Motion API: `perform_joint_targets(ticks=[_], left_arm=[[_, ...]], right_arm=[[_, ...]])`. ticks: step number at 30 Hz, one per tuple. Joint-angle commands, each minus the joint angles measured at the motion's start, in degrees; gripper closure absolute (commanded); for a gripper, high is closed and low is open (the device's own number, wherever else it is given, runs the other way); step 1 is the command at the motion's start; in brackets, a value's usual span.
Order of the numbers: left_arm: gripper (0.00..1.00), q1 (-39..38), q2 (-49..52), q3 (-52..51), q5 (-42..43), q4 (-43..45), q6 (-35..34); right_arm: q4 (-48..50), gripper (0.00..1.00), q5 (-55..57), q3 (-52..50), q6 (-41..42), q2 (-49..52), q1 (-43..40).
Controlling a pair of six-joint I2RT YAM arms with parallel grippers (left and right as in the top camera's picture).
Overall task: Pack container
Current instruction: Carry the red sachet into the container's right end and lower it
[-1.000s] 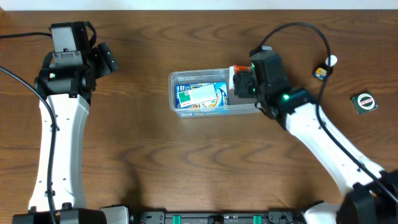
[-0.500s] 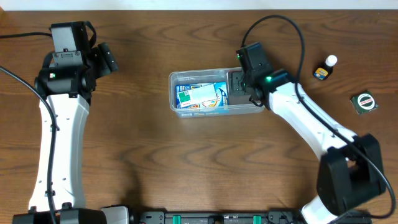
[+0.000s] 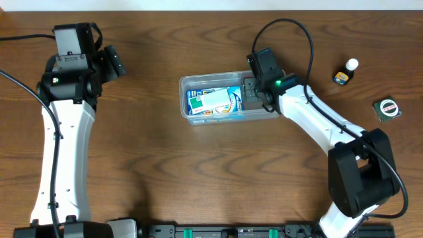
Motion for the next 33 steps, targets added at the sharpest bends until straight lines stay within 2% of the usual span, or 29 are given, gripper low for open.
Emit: perform_joint_targets(ticks=[1,9,13,15,18,25,27,30,33], left_arm=[[0.02,0.13,0.02,0.20,-0.90,-0.17,-0.74],[0.02,0.13,0.02,0.20,-0.90,-0.17,-0.74],[0.02,0.13,0.02,0.20,-0.87,-0.17,-0.74],[0.02,0.13,0.02,0.20,-0.87,-0.17,-0.74],[0.02,0.13,0.02,0.20,-0.90,-0.17,-0.74],[0.02,0.13,0.02,0.20,-0.87,-0.17,-0.74],[0.02,0.13,0.02,0.20,-0.87,-0.17,-0.74],[0.02,0.13,0.02,0.20,-0.90,-0.17,-0.74],[0.02,0.13,0.02,0.20,-0.87,-0.17,-0.74]], right_arm=[[0.76,0.29,1.18,0.85,-0.96,1.25,0.17],[1.14,0.28,1.33,0.83,-0.96,2.34,0.09],[1.11,0.20,1.33,0.81,-0.96,2.43,0.09],[1.16,0.09,1.36,0.81,-0.96,2.43,0.09],[1.14,0.08,1.33,0.81,-0.96,2.43,0.09],[-3.52,0.34,1.33,4.09,-0.96,0.83,0.09],[-6.34,0.52,1.31,6.27,-0.96,0.57,0.09],[-9.01,0.98,1.31,7.85,-0.94,0.57,0.07],[-9.81,0.99,1.16,7.72,-0.72,0.83,0.09]])
